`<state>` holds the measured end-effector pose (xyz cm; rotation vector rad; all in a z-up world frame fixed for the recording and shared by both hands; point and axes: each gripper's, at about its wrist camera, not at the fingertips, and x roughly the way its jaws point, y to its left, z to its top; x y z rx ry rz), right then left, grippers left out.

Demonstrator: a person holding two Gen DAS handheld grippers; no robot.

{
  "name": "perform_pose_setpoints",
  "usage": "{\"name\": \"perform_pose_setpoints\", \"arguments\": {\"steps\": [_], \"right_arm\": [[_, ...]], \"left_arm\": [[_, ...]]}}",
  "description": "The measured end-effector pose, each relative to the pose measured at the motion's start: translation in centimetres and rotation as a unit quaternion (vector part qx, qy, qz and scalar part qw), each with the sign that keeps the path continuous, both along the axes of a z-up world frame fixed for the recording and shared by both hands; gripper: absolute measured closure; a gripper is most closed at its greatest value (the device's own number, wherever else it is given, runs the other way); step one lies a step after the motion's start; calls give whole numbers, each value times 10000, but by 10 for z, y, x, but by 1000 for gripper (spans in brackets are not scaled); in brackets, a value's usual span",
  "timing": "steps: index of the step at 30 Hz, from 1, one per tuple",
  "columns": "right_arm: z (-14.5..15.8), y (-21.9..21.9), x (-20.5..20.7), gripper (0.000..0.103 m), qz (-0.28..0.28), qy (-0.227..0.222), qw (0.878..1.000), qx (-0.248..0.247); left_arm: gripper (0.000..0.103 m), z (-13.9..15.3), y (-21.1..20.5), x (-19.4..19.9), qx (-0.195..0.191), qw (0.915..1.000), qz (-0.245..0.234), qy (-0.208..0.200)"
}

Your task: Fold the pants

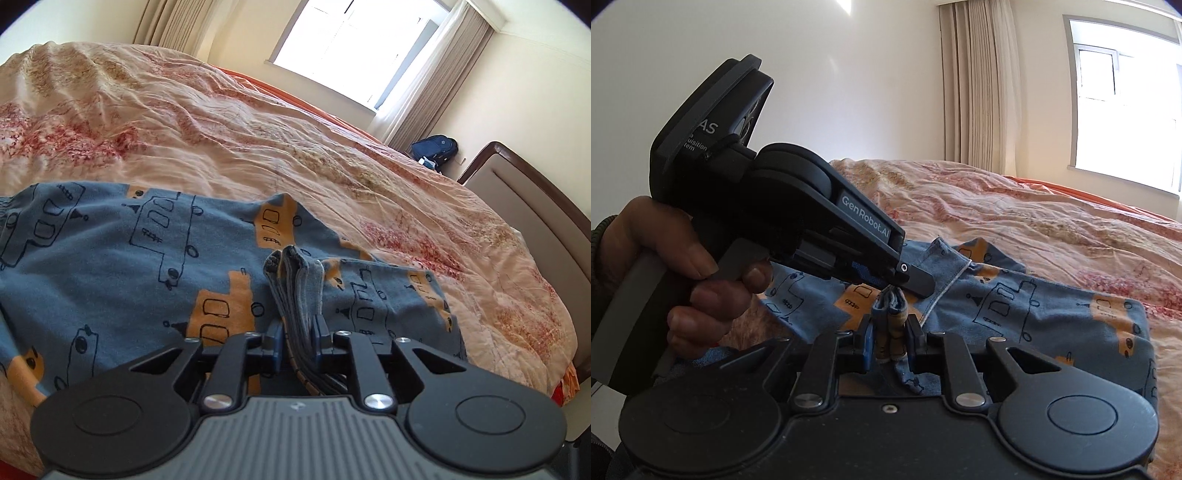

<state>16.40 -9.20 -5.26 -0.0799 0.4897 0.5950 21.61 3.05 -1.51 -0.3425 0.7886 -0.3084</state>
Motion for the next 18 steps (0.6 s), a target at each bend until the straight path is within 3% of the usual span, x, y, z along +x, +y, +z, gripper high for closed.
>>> {"name": "perform_pose_setpoints", "arguments": {"steps": [3,7,12,18], "right_arm": [[-1,-5,-2,68,-63,-38,10000,9],[2,-25,-11,28,-316,-109,9994,43],[1,-66,-11,1,-1188,-328,9924,53],[-6,-118,26,1,-2597,-196,9654,-138]], "left_arm": [[58,1,1,0,47,9999,147,-50],[21,6,-3,1,326,9979,470,-291],[8,6,-26,7,1033,9909,585,-641],[4,-7,-38,22,1431,9848,837,-526]]}}
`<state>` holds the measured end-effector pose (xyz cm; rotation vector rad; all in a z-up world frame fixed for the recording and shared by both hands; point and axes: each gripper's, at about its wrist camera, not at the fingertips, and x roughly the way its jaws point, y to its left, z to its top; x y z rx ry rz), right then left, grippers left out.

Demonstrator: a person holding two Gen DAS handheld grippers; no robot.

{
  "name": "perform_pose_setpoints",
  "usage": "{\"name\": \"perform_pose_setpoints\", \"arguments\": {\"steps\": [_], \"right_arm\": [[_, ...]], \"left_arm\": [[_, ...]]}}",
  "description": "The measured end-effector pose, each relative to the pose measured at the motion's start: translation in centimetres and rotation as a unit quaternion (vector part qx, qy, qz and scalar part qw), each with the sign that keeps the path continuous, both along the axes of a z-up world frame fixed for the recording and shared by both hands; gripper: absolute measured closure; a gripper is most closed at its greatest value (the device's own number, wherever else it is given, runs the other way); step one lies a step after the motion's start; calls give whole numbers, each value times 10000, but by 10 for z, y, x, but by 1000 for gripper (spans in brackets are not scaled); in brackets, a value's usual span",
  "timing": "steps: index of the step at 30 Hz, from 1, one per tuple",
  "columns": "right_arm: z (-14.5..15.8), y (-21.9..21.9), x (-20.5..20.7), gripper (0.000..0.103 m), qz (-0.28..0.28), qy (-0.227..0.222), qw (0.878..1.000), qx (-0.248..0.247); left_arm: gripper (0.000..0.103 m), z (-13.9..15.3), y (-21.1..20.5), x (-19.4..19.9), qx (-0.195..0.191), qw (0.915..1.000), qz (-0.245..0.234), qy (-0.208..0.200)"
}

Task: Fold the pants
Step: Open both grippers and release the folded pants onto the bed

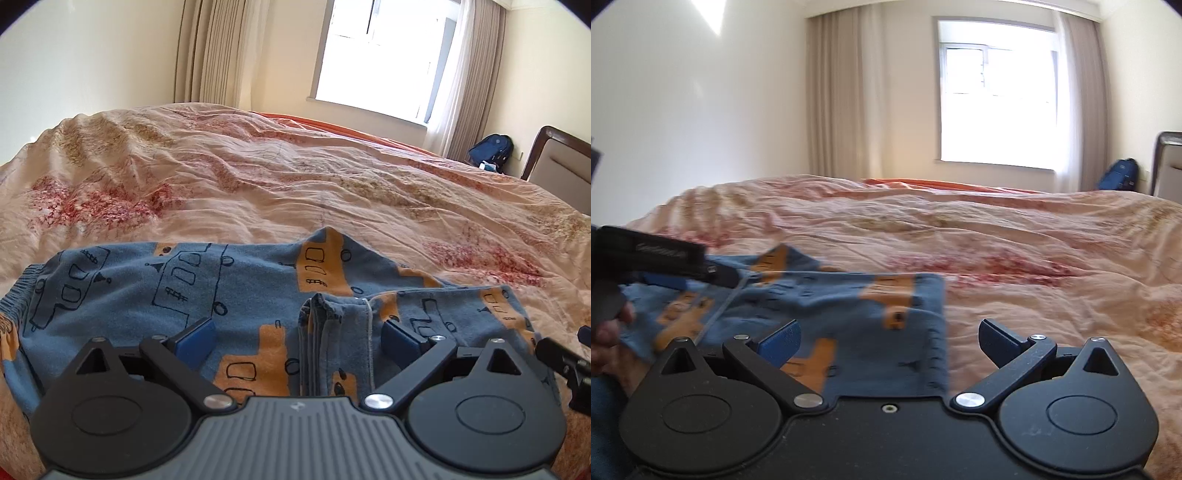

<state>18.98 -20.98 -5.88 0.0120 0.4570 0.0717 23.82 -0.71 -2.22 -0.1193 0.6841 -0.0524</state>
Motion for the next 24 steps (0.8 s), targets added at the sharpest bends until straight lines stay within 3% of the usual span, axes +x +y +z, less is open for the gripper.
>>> {"name": "perform_pose_setpoints", "arguments": {"steps": [4,9,15,18,24], "right_arm": [[-8,-18,32,1,-283,147,9995,-57],[-32,-18,63,1,-366,477,9967,-552],[-32,-21,49,1,-432,152,9974,-548],[-31,-23,40,0,-499,165,9972,-539],[-37,-28,13,0,-697,305,9960,-470]], "left_arm": [[2,-7,1,5,98,9999,47,-14],[0,-12,1,7,208,9998,-15,-53],[1,0,3,-1,147,9987,153,-454],[0,-9,6,9,317,9990,273,-162],[1,-5,11,1,272,9988,337,-241]]}}
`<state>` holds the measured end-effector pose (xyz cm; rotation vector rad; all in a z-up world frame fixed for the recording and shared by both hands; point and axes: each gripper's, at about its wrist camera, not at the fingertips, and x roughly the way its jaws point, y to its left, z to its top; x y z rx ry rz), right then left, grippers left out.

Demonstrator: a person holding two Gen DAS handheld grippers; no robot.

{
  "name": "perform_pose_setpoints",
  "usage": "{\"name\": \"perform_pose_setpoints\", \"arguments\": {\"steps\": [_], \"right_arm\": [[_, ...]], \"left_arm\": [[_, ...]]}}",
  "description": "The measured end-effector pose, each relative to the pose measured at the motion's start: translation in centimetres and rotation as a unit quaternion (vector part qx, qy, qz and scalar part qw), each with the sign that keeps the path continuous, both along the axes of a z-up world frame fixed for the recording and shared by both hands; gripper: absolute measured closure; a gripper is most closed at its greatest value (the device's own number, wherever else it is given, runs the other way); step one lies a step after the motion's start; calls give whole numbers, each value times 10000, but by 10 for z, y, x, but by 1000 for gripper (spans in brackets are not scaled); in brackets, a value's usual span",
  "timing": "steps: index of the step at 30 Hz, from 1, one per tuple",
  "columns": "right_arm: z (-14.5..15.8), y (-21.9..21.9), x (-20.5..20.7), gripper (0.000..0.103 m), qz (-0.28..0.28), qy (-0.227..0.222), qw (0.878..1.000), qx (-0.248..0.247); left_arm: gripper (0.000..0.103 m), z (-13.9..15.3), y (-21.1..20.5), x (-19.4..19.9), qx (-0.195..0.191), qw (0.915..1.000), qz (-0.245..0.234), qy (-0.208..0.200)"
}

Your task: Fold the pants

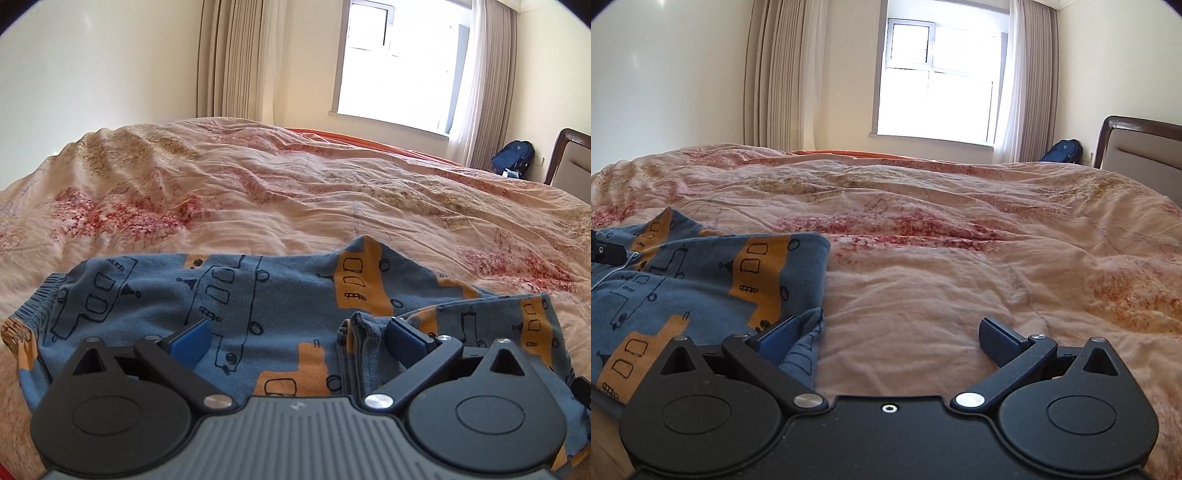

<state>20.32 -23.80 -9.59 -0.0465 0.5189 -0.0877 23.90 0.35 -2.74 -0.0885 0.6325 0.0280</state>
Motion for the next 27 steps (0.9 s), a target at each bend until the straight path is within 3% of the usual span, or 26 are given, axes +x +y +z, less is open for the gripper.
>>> {"name": "perform_pose_setpoints", "arguments": {"steps": [8,15,18,24,27], "right_arm": [[-5,5,-40,0,-97,57,9996,-245],[1,10,-54,0,-244,73,9992,-310],[10,15,-58,0,-168,-168,9994,-238],[22,28,-17,0,91,-365,9976,-585],[21,26,20,0,-130,-117,9982,-578]], "left_arm": [[1,-4,6,-34,21,9999,104,-4],[0,4,20,-54,-281,9994,176,-56],[0,1,30,-65,-534,9983,237,-70],[0,-3,50,-70,-1068,9939,251,-73],[0,-5,50,-69,-1120,9934,245,-48]]}}
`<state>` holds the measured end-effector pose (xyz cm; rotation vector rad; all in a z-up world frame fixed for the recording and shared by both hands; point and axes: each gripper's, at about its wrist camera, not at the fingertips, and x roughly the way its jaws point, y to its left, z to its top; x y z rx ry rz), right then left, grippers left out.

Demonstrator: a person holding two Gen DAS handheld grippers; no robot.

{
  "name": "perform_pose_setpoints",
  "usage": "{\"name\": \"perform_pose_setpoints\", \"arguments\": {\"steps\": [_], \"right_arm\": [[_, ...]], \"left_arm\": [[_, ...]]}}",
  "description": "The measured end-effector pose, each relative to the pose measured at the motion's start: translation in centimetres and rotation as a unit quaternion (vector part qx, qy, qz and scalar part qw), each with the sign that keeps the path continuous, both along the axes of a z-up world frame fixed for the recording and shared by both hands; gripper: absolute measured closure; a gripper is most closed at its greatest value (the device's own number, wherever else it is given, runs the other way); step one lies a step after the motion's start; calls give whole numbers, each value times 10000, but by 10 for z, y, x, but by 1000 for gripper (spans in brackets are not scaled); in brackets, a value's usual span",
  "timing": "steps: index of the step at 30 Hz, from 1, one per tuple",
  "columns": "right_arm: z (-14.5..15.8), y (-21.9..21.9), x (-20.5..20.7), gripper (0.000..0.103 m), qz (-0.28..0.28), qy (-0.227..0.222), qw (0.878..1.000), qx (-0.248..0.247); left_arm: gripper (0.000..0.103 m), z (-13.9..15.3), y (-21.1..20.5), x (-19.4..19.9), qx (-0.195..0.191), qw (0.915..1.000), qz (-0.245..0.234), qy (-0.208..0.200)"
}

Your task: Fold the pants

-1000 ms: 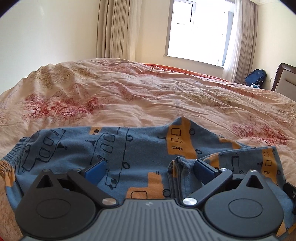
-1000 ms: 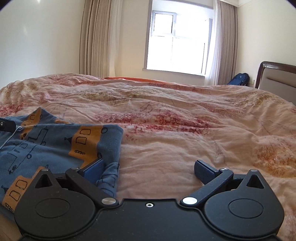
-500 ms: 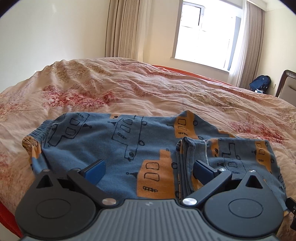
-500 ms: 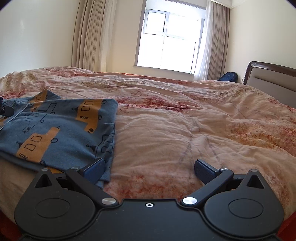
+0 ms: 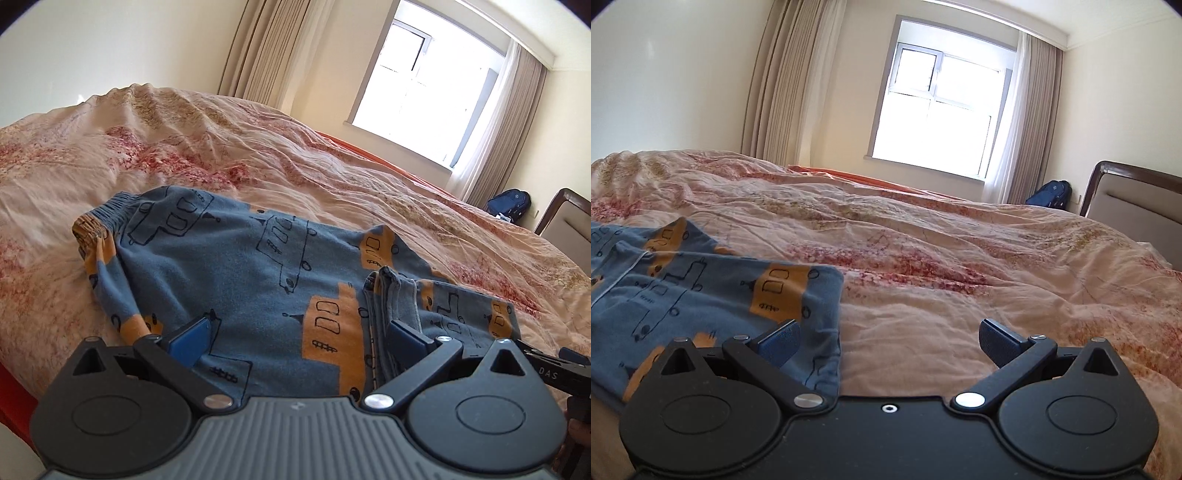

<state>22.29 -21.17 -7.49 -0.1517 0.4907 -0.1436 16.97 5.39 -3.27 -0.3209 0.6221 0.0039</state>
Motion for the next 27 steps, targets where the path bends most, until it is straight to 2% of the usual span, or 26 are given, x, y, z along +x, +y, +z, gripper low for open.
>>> {"name": "perform_pose_setpoints", "arguments": {"steps": [3,7,9,11,13,17,22,27], "right_arm": [[-10,-1,19,0,-207,341,9990,175],[-11,14,-4,0,-170,-76,9994,278],[-8,22,-16,0,-148,-261,9990,333],[-3,32,-28,0,60,-381,9983,441],[1,45,-36,0,370,-495,9971,454],[8,73,-42,0,1126,-749,9899,413],[2,109,-35,0,1714,-651,9821,425],[-15,124,-29,0,1632,-314,9858,254]], "left_arm": [[0,-1,4,-3,-149,9999,1,-70],[0,3,14,-12,-433,9986,67,-311],[0,10,19,-19,-278,9984,229,-446],[0,18,30,-27,-57,9965,551,-632],[0,22,47,-32,-45,9942,805,-713],[0,16,83,-27,-149,9904,1286,-486],[0,0,119,-12,-813,9891,1189,-314],[1,-12,133,-9,-1519,9817,1020,-526]]}}
